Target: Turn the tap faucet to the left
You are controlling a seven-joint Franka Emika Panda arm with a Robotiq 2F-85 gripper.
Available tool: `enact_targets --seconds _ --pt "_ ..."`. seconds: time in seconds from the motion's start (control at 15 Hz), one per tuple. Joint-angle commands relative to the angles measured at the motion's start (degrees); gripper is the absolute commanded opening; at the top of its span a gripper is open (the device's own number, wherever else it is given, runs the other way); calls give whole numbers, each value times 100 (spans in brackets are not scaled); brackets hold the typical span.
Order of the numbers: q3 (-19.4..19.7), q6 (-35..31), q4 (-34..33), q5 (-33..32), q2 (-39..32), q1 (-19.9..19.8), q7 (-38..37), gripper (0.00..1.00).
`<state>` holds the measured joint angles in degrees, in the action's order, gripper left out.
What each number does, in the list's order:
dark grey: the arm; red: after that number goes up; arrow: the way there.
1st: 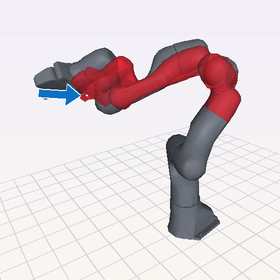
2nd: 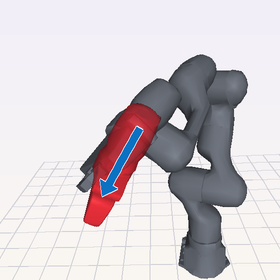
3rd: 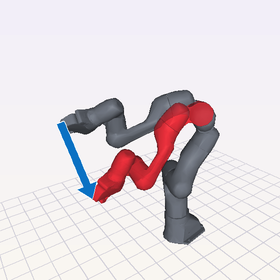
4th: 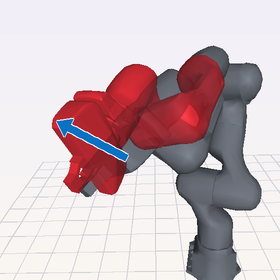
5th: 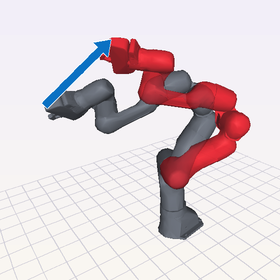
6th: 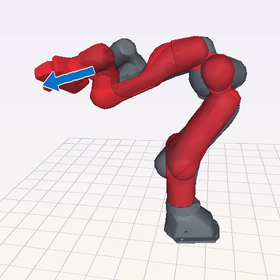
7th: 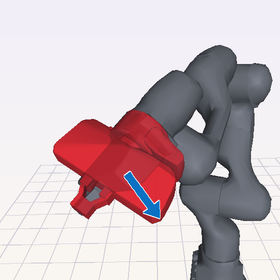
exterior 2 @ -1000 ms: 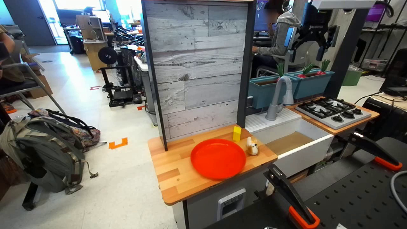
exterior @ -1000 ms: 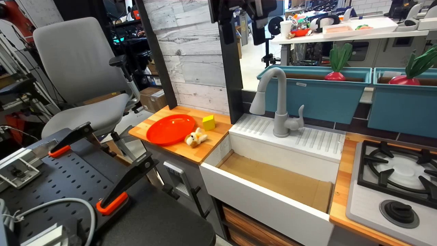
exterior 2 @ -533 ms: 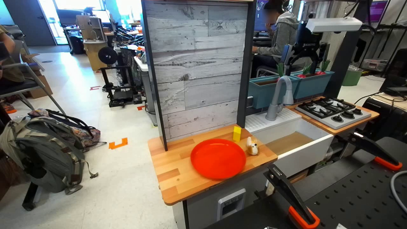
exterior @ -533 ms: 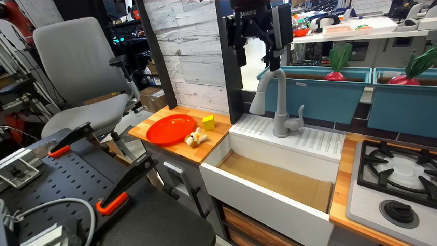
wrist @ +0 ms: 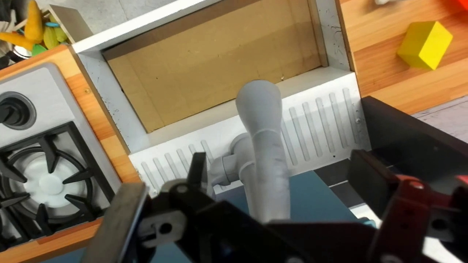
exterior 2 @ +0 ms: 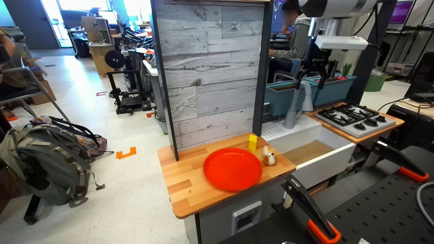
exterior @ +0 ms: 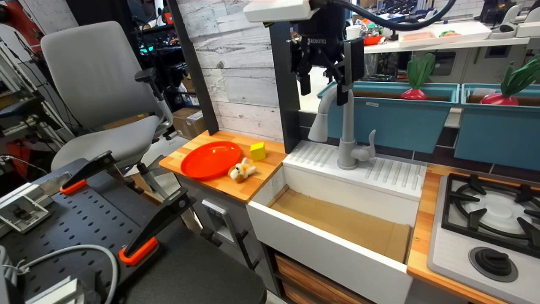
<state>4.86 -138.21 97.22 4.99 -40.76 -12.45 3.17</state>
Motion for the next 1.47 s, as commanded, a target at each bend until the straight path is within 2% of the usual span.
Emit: enact_targets --seconds 0.0,0.13,0.4,0.53,0.6,0.67,1.0,1.4 --pt "-145 211 -510 134 -335 -125 135 66" --pt "-154 225 -605 138 -406 -133 128 49" --pt "-173 274 -636 136 -443 -176 180 20" --pt "-196 543 -612 90 -426 -216 354 5" --pt "-184 650 -609 58 -431 -217 417 2" --pt "-153 659 -570 16 -427 -182 406 6" --pt "-174 819 -625 82 -418 -103 235 6" --pt "-470 1139 -1081 710 -590 -229 -82 6"
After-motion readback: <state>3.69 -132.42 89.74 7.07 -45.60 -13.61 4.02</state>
